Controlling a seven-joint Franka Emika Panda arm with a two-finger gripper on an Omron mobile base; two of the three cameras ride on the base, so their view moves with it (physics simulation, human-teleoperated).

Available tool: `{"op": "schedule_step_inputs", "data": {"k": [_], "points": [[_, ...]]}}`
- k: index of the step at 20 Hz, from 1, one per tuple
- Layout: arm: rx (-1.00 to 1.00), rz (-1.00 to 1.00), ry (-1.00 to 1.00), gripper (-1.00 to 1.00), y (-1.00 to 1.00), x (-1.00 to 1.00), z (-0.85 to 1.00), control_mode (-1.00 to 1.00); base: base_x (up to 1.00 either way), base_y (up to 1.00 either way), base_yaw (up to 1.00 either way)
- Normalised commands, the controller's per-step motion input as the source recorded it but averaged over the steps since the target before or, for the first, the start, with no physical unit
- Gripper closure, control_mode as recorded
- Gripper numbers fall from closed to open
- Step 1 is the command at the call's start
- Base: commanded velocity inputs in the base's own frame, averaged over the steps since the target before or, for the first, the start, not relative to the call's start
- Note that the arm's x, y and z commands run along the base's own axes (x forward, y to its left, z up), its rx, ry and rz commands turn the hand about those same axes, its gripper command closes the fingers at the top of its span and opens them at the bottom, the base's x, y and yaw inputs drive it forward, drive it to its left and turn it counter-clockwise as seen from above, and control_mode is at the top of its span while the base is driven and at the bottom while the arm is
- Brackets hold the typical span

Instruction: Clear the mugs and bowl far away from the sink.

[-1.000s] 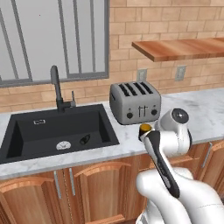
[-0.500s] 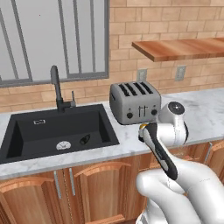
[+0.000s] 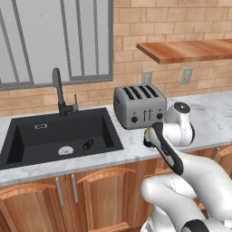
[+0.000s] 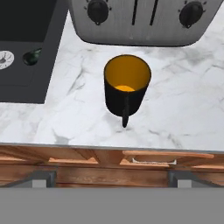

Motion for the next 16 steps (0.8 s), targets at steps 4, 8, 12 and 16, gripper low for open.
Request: {"op": "schedule_step_inputs", "data": {"k": [4, 8, 12, 16], "points": [[0.0, 0.0, 0.0, -1.0, -0.01, 0.01, -0.52, -1.0, 0.0, 0.0, 0.0], [0.0, 0.0, 0.0, -1.0, -0.01, 0.12, -0.34, -1.0, 0.0, 0.0, 0.0], [0.0, 0.0, 0.0, -1.0, -0.02, 0.33, -0.2, -1.0, 0.0, 0.0, 0.0], [0.0, 0.0, 0.0, -1.0, -0.05, 0.29, -0.09, -1.0, 0.0, 0.0, 0.0]]}}
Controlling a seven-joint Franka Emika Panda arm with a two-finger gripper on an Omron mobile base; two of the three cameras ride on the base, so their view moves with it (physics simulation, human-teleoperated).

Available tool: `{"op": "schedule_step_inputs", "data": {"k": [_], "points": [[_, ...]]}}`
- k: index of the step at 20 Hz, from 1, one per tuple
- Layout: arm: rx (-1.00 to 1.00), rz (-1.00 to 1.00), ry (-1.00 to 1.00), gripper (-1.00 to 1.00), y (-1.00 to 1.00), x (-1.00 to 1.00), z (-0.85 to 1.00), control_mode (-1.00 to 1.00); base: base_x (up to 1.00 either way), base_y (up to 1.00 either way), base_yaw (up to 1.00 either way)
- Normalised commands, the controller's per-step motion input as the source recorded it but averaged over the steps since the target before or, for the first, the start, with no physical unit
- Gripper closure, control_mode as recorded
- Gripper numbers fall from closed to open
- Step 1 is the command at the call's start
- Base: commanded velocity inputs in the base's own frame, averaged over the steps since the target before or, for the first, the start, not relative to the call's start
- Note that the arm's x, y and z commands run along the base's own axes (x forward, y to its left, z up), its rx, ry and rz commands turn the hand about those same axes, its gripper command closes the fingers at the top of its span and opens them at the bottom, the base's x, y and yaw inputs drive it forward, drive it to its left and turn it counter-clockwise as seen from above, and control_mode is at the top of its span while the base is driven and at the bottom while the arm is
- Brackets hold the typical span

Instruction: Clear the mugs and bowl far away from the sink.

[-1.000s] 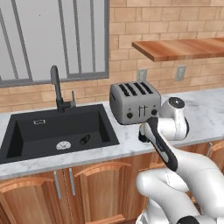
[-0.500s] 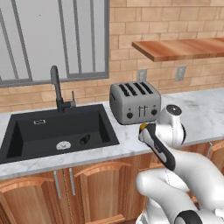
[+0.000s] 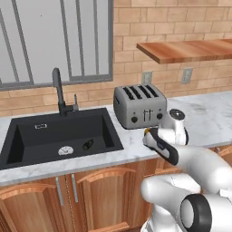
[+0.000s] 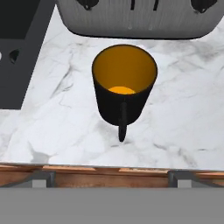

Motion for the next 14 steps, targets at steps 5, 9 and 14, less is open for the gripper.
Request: {"op": "schedule_step_inputs", "data": {"k": [5, 9, 14], "points": [[0.0, 0.0, 0.0, -1.0, -0.09, 0.23, -0.22, -1.0, 0.0, 0.0, 0.0], [0.0, 0.0, 0.0, -1.0, -0.11, 0.14, -0.21, -1.0, 0.0, 0.0, 0.0], [0.0, 0.0, 0.0, -1.0, -0.01, 0.2, -0.16, -1.0, 0.0, 0.0, 0.0]]}}
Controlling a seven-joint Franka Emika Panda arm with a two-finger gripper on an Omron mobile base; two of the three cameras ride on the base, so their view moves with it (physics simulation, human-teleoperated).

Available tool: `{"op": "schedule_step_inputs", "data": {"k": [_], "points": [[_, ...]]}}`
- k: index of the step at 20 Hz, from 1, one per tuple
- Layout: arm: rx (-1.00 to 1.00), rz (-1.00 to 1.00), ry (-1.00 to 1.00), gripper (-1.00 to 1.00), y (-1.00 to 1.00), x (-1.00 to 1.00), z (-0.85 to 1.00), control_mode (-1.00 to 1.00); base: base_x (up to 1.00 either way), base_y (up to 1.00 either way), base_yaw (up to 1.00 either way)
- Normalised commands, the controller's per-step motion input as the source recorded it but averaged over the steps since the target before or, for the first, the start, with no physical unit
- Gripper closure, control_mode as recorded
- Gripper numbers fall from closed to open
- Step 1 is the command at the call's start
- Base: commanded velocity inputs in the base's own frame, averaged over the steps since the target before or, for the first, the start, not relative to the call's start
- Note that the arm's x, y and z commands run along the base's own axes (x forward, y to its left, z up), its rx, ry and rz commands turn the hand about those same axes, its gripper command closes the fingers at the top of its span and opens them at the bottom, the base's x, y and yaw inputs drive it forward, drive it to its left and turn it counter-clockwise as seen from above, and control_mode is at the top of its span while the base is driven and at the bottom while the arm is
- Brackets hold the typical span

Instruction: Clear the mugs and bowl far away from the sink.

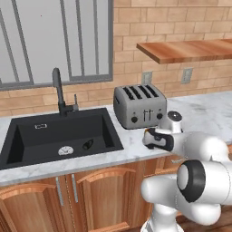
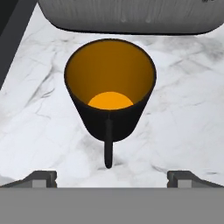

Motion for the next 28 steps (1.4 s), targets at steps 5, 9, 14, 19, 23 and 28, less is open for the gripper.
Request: {"op": "schedule_step_inputs", "data": {"k": [5, 9, 14, 19, 23, 28], "points": [[0.0, 0.0, 0.0, -1.0, 0.0, 0.17, -0.12, -1.0, 0.0, 0.0, 0.0], [0.0, 0.0, 0.0, -1.0, 0.0, 0.08, -0.09, -1.0, 0.0, 0.0, 0.0], [0.0, 0.0, 0.0, -1.0, 0.0, 0.02, -0.06, -1.0, 0.0, 0.0, 0.0], [0.0, 0.0, 0.0, 1.0, 0.0, 0.03, -0.01, -1.0, 0.0, 0.0, 0.0], [0.0, 0.0, 0.0, 1.0, 0.0, 0.22, 0.0, -1.0, 0.0, 0.0, 0.0], [0.0, 0.0, 0.0, 1.0, 0.0, 0.22, -0.01, -1.0, 0.0, 0.0, 0.0]]}}
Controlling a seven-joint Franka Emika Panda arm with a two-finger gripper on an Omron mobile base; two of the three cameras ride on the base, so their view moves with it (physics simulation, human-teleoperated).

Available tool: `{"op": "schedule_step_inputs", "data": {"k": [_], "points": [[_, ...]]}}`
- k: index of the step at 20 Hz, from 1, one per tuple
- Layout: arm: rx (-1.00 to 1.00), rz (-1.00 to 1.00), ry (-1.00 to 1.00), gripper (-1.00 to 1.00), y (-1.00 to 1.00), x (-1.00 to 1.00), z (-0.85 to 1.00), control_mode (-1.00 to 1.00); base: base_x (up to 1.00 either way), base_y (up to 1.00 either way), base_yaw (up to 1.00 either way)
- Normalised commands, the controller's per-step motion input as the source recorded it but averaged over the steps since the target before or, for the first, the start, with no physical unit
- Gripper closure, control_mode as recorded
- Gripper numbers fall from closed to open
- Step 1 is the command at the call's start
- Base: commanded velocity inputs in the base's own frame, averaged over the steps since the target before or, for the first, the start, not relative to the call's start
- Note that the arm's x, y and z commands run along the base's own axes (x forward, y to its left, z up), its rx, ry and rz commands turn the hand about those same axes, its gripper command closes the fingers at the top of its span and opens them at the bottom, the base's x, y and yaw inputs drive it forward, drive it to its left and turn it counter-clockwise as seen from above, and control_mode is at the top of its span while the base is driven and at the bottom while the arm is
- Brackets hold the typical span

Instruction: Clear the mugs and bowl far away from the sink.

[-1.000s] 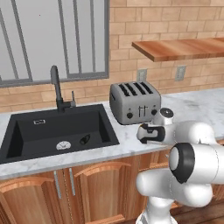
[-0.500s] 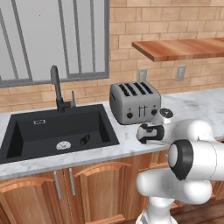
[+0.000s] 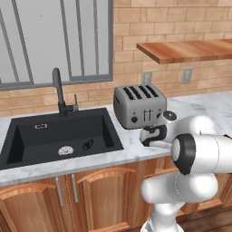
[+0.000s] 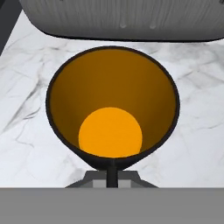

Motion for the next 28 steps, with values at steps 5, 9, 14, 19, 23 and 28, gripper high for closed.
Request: {"op": "schedule_step_inputs", "data": {"k": [5, 9, 14, 19, 23, 28], "points": [[0.03, 0.0, 0.0, 1.0, 0.0, 0.0, 0.0, -1.0, 0.0, 0.0, 0.0], [0.09, 0.0, 0.0, 1.0, -0.08, -0.16, 0.2, -1.0, 0.0, 0.0, 0.0], [0.06, 0.0, -0.03, 1.0, -0.06, -0.6, 0.87, -1.0, 0.0, 0.0, 0.0], [0.0, 0.0, -0.04, 1.0, 0.0, -0.51, 1.0, -1.0, 0.0, 0.0, 0.0], [0.0, 0.0, -0.05, 1.0, 0.0, -0.41, 1.0, -1.0, 0.0, 0.0, 0.0], [0.0, 0.0, 0.0, 1.0, 0.0, -0.25, 1.0, -1.0, 0.0, 0.0, 0.0]]}}
